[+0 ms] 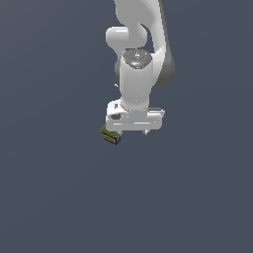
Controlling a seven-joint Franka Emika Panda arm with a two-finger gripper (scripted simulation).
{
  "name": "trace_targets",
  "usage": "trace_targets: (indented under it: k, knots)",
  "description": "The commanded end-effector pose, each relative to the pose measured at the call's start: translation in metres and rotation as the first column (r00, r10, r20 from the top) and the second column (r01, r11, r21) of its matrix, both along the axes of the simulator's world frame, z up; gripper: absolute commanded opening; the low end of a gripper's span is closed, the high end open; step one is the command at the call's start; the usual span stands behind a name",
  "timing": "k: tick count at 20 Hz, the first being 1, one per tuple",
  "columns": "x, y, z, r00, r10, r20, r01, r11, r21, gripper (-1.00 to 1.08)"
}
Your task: Pick up the object and move it to a goal position.
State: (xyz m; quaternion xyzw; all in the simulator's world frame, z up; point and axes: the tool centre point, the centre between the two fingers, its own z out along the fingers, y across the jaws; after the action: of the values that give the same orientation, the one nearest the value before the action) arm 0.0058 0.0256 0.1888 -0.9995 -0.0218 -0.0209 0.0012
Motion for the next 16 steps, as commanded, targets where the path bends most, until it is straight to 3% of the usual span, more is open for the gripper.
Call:
trace_targets:
  k: [1,9,16]
  knots:
    - [0.000,0.000,0.000,1.000,0.000,0.000,0.000,1.000,0.000,1.00]
    - [0.007,-0.031,0.018,0.999,-0.028,0.022,0.028,0.999,-0.024,1.00]
    - [0.006,-0.033,0.016,1.000,-0.016,0.021,0.016,1.000,-0.024,1.00]
